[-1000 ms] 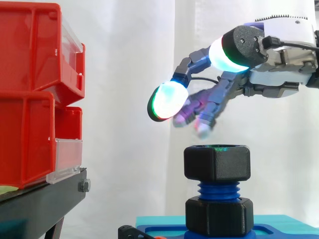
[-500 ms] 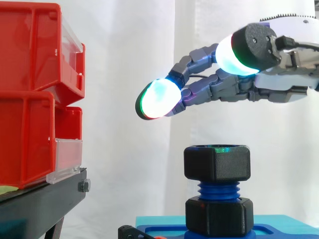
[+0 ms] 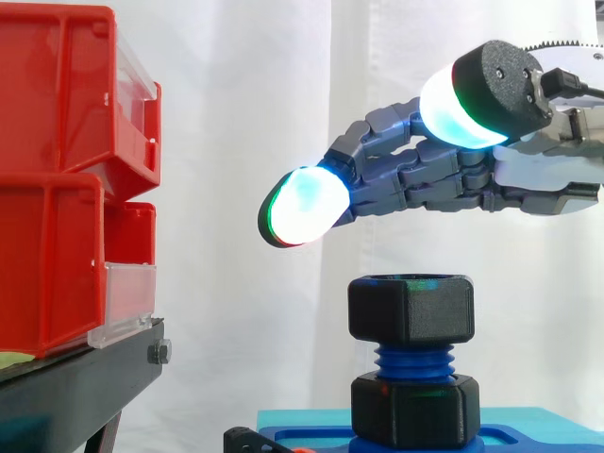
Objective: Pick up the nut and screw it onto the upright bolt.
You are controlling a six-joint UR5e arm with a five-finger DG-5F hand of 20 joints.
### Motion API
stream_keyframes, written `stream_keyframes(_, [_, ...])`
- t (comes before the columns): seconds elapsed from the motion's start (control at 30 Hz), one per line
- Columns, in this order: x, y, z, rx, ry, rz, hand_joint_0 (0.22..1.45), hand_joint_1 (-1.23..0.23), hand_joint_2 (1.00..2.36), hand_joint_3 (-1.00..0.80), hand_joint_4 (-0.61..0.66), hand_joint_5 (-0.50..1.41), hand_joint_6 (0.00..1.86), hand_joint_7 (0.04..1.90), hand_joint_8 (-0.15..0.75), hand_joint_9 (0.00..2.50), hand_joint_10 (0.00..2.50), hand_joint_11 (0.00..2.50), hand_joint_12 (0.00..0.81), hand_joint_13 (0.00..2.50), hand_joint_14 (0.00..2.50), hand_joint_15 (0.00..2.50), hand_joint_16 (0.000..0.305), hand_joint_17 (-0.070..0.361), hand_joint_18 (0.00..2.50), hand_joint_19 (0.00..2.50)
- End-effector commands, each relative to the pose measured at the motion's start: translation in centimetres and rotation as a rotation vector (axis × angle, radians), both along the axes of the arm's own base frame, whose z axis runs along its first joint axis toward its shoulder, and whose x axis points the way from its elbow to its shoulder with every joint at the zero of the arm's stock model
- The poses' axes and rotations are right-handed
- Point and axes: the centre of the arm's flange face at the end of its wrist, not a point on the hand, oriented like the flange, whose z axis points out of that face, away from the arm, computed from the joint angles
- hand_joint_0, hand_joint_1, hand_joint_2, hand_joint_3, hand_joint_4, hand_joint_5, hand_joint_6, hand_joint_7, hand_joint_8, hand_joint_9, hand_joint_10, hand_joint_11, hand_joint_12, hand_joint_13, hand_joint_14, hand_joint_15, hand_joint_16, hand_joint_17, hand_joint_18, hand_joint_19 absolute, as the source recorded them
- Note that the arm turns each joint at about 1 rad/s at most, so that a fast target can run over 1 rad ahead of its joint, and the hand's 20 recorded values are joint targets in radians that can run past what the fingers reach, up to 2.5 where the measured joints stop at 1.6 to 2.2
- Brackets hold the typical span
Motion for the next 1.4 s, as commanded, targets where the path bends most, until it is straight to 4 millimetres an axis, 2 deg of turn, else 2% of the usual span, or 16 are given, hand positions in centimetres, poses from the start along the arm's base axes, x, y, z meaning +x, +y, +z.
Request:
stream_keyframes(0.0, [0.0,0.1,0.0,0.002,0.003,0.002,0.41,-0.26,1.0,-0.5,0.15,-0.1,0.5,0.65,0.177,0.26,0.0,0.0,0.333,0.0,0.0,0.0,0.05,0.113,0.0,0.0])
stream_keyframes(0.17, [-0.1,0.2,-0.2,0.005,0.014,0.004,0.42,-0.26,1.0,-0.5,0.15,-0.07,0.5,0.68,0.18,0.31,0.0,0.0,0.327,0.0,0.0,0.0,0.048,0.108,0.0,0.0])
stream_keyframes(0.4, [-0.1,0.8,-0.3,0.012,0.017,0.0,0.43,-0.26,1.0,-0.5,0.17,-0.03,0.5,0.83,0.191,0.46,0.0,0.0,0.315,0.04,0.0,0.0,0.046,0.102,0.0,0.0])
stream_keyframes(0.77, [-0.2,0.7,-0.3,0.011,0.018,0.0,0.44,-0.27,1.0,-0.5,0.17,-0.04,0.5,0.79,0.187,0.52,0.0,0.0,0.309,0.11,0.0,0.0,0.044,0.099,0.0,0.0])
stream_keyframes(0.9, [-0.9,0.5,-2.0,0.011,0.036,0.001,0.44,-0.27,1.0,-0.5,0.18,-0.04,0.5,0.78,0.19,0.53,0.0,0.0,0.31,0.13,0.0,0.0,0.044,0.099,0.0,0.0])
stream_keyframes(1.1, [-0.6,0.4,-2.1,0.03,-0.009,0.0,0.44,-0.27,1.0,-0.5,0.17,-0.04,0.5,0.78,0.192,0.54,0.0,0.0,0.31,0.14,0.0,0.0,0.044,0.099,0.0,0.0])
stream_keyframes(1.17, [-0.6,0.1,-3.5,0.026,0.01,0.0,0.44,-0.27,1.0,-0.5,0.17,-0.04,0.5,0.78,0.192,0.54,0.0,0.0,0.31,0.14,0.0,0.0,0.044,0.098,0.0,0.0])
stream_keyframes(1.27, [-0.5,0.0,-4.3,0.03,0.017,0.0,0.44,-0.27,1.0,-0.5,0.18,-0.04,0.5,0.78,0.194,0.54,0.0,0.0,0.311,0.15,0.0,0.0,0.044,0.098,0.0,0.0])
stream_keyframes(1.3, [-0.2,-0.3,-5.4,0.041,0.023,0.0,0.44,-0.27,1.0,-0.5,0.18,-0.04,0.5,0.78,0.195,0.54,0.0,0.0,0.31,0.16,0.0,0.0,0.044,0.098,0.0,0.0])
stream_keyframes(1.37, [0.1,-0.3,-5.5,0.061,0.006,0.002,0.44,-0.27,1.0,-0.5,0.18,-0.05,0.5,0.79,0.196,0.55,0.0,0.0,0.31,0.16,0.0,0.0,0.043,0.098,0.0,0.0])
